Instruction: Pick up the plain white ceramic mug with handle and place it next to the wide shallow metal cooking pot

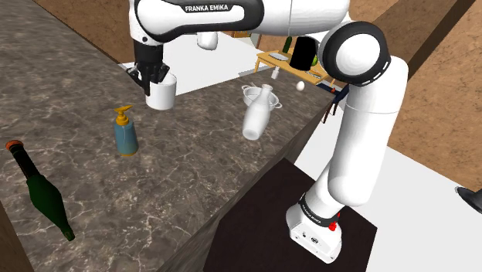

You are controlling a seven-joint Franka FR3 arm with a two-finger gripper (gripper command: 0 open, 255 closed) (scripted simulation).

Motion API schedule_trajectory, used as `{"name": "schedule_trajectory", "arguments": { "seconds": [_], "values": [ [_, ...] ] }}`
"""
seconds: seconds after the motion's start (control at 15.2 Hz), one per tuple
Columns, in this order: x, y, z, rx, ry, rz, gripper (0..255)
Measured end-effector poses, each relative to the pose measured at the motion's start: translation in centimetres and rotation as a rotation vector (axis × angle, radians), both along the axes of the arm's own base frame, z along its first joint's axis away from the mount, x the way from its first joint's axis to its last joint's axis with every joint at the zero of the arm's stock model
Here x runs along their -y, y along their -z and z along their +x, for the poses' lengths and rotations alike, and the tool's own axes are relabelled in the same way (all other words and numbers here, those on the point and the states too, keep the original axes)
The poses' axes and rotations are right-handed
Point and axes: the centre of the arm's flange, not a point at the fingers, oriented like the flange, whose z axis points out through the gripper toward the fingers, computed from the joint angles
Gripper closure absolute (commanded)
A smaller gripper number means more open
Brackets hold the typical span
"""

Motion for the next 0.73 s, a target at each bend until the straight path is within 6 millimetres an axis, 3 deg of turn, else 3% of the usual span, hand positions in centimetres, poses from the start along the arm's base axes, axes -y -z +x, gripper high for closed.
{"name": "schedule_trajectory", "arguments": {
  "seconds": [0.4,0.73],
  "values": [
    [0.1,-3.2,0.1,0.000,0.000,0.000,255],
    [5.0,-3.6,-2.2,0.000,0.000,0.000,255]
  ]
}}
